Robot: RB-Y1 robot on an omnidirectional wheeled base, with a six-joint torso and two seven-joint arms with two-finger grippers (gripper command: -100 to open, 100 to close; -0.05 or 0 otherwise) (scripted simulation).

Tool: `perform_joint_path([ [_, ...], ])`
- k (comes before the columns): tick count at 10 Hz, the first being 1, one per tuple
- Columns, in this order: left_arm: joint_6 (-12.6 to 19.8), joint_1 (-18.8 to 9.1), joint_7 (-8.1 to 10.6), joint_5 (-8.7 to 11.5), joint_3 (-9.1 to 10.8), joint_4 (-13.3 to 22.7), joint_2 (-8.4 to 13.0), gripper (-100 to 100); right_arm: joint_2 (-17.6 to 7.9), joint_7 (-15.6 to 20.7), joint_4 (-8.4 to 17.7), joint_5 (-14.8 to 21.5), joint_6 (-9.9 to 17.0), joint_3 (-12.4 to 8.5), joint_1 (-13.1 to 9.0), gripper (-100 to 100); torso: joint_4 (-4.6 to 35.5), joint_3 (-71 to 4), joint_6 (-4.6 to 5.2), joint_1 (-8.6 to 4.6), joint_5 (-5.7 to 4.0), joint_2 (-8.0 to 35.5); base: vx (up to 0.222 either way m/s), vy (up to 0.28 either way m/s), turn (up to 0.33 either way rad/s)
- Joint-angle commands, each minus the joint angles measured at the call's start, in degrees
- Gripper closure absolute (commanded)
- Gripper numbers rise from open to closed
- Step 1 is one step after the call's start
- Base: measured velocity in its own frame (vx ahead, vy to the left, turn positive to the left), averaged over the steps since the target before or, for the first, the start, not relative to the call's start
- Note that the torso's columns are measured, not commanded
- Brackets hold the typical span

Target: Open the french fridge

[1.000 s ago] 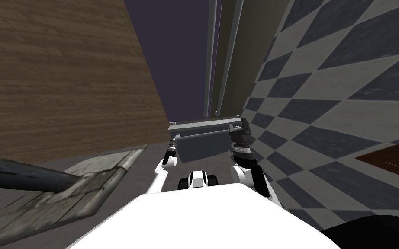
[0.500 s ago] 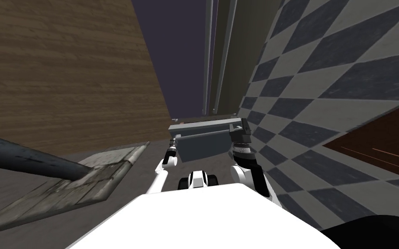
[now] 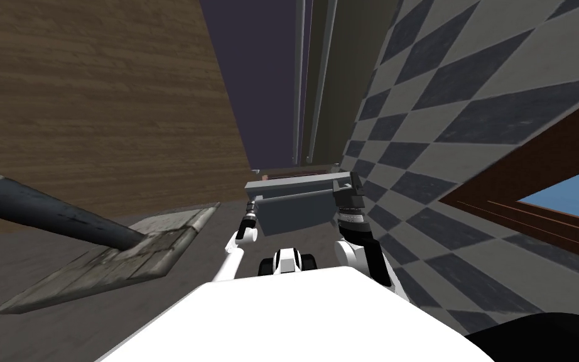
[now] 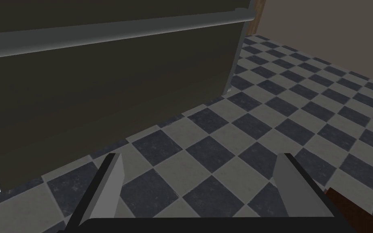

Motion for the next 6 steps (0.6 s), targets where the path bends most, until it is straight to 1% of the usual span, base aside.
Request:
perform_joint_path([
  [1, 0.15, 0.21, -0.07, -0.08, -0.18, -0.30, -0.13, 100, 0.00, 0.00, 0.00, 0.00, 0.00, 0.00, 0.00, 0, 0.06, -0.04, -0.03, 0.05, -0.01, -0.05, -0.097, -0.005, -0.003],
  [2, 0.28, 0.58, -0.08, -0.15, -0.47, -0.59, -0.24, 100, 0.00, 0.00, 0.00, 0.00, 0.00, 0.00, 0.02, 0, 0.07, -0.21, -0.08, 0.09, -0.04, -0.37, -0.135, -0.008, 0.013],
  [4, 0.24, 0.78, -0.05, -0.22, -0.75, -1.17, -0.29, 100, 0.00, 0.00, 0.00, 0.00, 0.00, 0.00, 0.01, 0, -0.02, -0.01, -0.09, 0.04, 0.03, 0.02, -0.188, -0.030, 0.025],
  [5, 2.54, -0.56, -0.05, -0.07, -0.38, -1.88, -0.10, -100, 0.00, 0.00, 0.00, 0.00, 0.00, 0.00, 0.01, 0, 0.00, -0.01, -0.07, 0.04, 0.01, -0.02, -0.112, -0.019, 0.041],
  [6, 3.60, -1.23, -0.04, -0.01, -0.26, -2.31, 0.01, -100, 0.00, 0.00, 0.00, 0.00, 0.00, 0.00, 0.01, 0, 0.04, -0.17, -0.06, 0.08, -0.02, -0.28, -0.043, -0.008, 0.034],
])
